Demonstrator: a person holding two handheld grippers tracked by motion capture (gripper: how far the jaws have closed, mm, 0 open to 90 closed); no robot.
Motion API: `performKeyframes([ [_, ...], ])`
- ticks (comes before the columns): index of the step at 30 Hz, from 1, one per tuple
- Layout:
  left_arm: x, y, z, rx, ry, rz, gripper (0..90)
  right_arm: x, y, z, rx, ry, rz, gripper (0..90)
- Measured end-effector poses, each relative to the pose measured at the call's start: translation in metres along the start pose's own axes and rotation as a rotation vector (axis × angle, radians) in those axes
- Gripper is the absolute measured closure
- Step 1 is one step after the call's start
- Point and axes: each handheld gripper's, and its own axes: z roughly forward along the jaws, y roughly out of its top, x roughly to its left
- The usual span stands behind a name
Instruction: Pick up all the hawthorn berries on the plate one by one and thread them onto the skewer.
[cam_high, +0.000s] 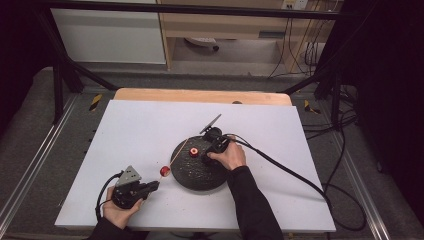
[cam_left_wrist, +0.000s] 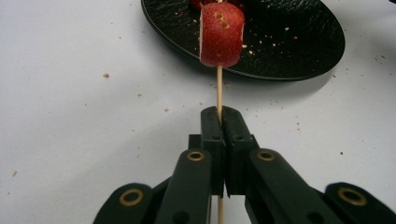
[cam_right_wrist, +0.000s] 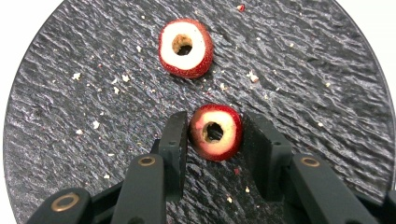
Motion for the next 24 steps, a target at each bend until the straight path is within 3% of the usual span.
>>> performKeyframes([
  [6,0.000,0.000,0.000,0.000,0.000,0.002,88.2,0.000,0.000,-0.001,0.003,-0.002,0.006,62.6],
  [24,-0.001,0.000,0.000,-0.006,-0.004,0.006,88.2,0.012,-0.006,-0.027,-0.094,0.025,0.037,62.9],
])
